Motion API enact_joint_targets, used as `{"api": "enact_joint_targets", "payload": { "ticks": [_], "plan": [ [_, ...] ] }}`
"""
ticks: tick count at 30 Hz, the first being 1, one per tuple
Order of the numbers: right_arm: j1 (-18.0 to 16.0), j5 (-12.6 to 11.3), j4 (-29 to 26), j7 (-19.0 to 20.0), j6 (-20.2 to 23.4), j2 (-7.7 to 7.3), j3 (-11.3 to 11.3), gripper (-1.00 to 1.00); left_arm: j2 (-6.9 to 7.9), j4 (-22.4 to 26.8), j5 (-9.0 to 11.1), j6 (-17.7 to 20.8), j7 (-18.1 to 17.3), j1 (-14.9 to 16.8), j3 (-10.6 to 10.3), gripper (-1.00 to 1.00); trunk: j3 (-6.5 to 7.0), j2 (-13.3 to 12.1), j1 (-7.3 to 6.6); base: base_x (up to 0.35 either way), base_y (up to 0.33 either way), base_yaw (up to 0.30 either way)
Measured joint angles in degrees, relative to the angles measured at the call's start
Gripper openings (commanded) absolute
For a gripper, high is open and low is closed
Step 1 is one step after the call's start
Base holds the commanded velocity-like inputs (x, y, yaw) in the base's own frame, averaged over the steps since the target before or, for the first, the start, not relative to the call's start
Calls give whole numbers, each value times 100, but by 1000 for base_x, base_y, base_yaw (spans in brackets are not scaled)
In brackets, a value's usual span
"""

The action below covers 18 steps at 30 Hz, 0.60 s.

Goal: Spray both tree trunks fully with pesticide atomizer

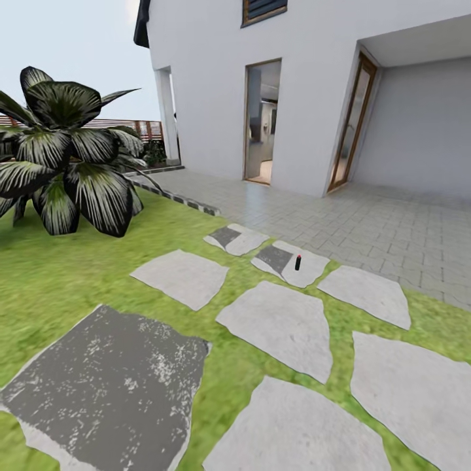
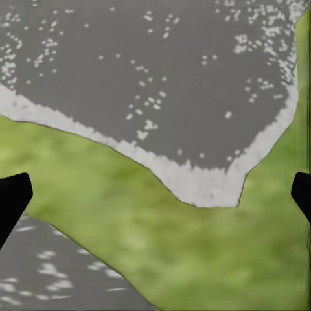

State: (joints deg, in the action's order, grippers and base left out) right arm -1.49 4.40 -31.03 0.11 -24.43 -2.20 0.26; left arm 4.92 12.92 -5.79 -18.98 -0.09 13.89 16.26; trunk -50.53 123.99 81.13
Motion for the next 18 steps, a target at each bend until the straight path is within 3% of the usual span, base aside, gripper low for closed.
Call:
{"api": "enact_joint_targets", "payload": {
  "ticks": [18],
  "plan": [
    [0, -1, 0, -3, 0, 0, 0, 100, 0, 0, -1, 0, 0, 0, 0, 100, 0, 0, 0, 336, -102, 0]
  ]
}}
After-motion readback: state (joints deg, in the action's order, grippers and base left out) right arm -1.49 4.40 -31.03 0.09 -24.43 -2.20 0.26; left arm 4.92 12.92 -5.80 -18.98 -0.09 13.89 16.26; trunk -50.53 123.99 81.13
